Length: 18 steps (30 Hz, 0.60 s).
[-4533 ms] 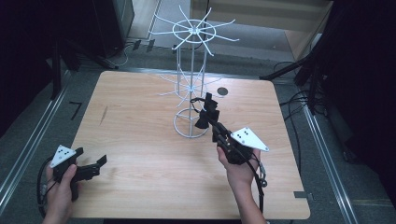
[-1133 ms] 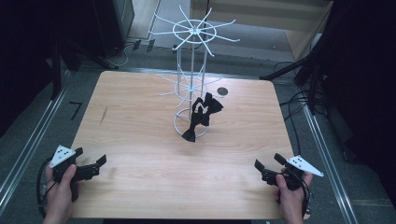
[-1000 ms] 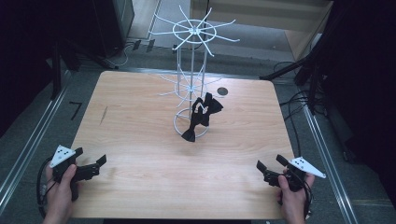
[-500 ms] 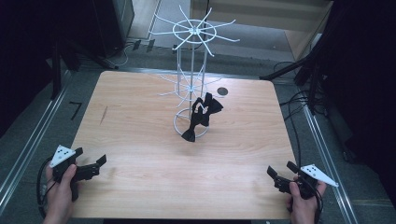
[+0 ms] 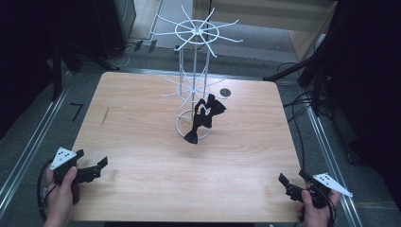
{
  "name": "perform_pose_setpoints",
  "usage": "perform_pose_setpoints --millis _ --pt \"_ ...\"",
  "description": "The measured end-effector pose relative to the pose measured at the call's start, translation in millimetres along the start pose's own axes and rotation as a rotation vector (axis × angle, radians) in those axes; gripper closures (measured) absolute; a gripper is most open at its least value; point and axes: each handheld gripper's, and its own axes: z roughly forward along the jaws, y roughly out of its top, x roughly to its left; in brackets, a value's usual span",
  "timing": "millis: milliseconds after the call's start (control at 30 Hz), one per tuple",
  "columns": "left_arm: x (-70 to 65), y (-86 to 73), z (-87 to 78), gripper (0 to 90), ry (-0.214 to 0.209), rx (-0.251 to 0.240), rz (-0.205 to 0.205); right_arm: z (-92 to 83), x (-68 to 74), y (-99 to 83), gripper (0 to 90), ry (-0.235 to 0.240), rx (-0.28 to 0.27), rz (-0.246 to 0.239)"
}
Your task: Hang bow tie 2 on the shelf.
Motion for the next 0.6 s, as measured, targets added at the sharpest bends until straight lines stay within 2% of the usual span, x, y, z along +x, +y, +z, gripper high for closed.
perform_pose_setpoints --millis 133,467,600 --pt "0.4 -0.3 -0.3 1.5 -0.005 0.002 -0.001 -6.1 -5.4 -3.6 5.2 -0.019 -0.001 0.009" --pt "0.6 -0.3 -0.5 1.5 -0.001 0.001 -0.007 -11.9 -8.8 -7.8 5.4 -0.038 0.005 0.007" --pt "0.9 -0.3 -0.6 1.5 0.0 0.002 -0.011 -13.2 -7.8 -8.4 5.5 -0.045 0.011 -0.011"
